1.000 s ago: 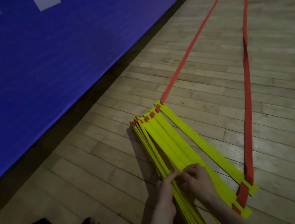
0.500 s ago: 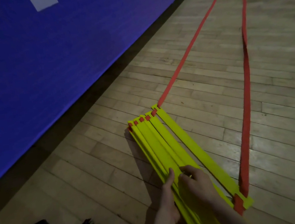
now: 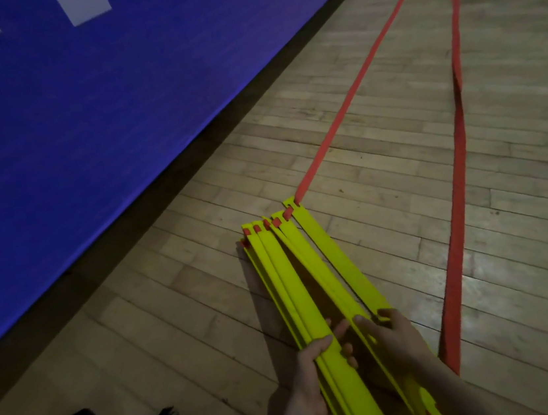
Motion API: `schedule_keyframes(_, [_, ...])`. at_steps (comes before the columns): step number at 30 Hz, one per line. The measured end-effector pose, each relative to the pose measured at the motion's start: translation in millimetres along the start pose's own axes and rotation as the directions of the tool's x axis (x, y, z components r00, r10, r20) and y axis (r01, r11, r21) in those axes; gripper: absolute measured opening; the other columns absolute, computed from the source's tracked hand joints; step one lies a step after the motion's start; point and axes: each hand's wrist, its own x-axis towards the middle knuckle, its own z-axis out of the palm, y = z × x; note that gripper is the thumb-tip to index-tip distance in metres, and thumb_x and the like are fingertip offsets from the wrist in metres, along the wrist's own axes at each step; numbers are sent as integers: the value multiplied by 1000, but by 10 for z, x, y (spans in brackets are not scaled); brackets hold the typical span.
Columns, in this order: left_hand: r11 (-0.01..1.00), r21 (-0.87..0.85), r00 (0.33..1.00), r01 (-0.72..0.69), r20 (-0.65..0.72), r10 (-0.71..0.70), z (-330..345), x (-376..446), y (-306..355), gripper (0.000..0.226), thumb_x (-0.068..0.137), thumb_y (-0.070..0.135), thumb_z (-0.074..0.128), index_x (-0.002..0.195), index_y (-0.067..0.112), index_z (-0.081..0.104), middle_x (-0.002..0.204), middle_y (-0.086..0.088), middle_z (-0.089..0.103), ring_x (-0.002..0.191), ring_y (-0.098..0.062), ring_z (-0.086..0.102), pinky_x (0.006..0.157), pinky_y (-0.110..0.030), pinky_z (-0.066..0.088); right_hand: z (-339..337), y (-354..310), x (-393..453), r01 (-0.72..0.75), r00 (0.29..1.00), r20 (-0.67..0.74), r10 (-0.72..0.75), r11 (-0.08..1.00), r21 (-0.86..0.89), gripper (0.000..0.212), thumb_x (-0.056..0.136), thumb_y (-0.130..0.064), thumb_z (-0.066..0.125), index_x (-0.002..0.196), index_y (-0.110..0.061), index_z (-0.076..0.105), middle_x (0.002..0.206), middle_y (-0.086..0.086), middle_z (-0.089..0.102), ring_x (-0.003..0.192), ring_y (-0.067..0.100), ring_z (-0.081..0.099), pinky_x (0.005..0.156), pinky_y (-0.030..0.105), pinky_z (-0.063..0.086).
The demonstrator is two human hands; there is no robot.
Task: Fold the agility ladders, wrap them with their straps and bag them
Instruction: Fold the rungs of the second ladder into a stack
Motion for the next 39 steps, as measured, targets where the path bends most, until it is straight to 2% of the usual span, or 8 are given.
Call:
schedule_keyframes(3, [995,100,1000,30,-12,-29,21,21,-22,32,74,12,62,104,3,64,90,-17,73,58,-26,66,53,-33,54,9,-46,-51,-56,980,201,-10,945,322,39,87,-27,71,103,8,67,75,17,70,61,27,66,62,38,55])
schedule_keyframes(7, [955,297,961,20,-269,64,0,95,-91,74,60,40,88,117,3,59,102,-19,70,86,-32,70,65,-39,57,53,-121,-2,157,979,114,-170,981,110,21,79,-16,79,89,-3,65,74,8,68,61,18,62,58,34,48])
schedule_keyframes(10, [959,282,933,24,-350,80,22,74,-137,77,65,57,78,117,5,59,102,-18,70,83,-29,70,57,-34,56,107,-258,-121,378,913,198,-356,922,-87,21,83,-13,74,93,-19,56,86,-6,62,78,10,58,66,16,44])
schedule_keyframes(13, [965,253,955,71,-297,7,45,70,-98,79,62,80,63,107,15,66,94,-12,73,78,-24,72,59,-32,56,252,-296,-278,509,856,224,-466,834,-212,34,88,-22,70,80,-35,40,75,-17,48,68,-5,46,65,11,38])
schedule_keyframes(18, [987,152,993,58,-107,-42,-1,47,-25,54,90,54,45,95,6,70,82,-18,73,64,-26,71,54,-31,53,348,-242,-305,512,854,256,-453,820,-256,25,97,-28,57,75,-27,44,70,-10,48,65,-2,44,64,17,36])
schedule_keyframes(22, [1000,-1,995,30,-95,-30,0,-7,-5,56,87,45,48,96,-4,73,101,-27,69,79,-36,71,73,-42,51,288,-266,-288,394,917,88,-390,918,-42,19,96,-23,58,80,-15,59,68,-4,55,63,7,49,61,21,38])
schedule_keyframes(29, [995,67,980,80,-189,-66,-50,3,-9,33,94,15,42,87,-5,67,73,-25,69,58,-33,67,66,-39,46,196,-331,-216,340,939,17,-342,937,85,30,94,-26,61,67,-13,56,56,-5,49,56,10,45,58,30,35])
schedule_keyframes(39, [998,47,994,44,-104,-39,-85,-73,39,35,74,19,52,78,-8,74,82,-28,69,63,-36,68,72,-41,49,-3,-123,-131,50,956,286,-71,995,82,29,77,-23,77,76,0,59,87,28,59,84,33,61,76,44,48])
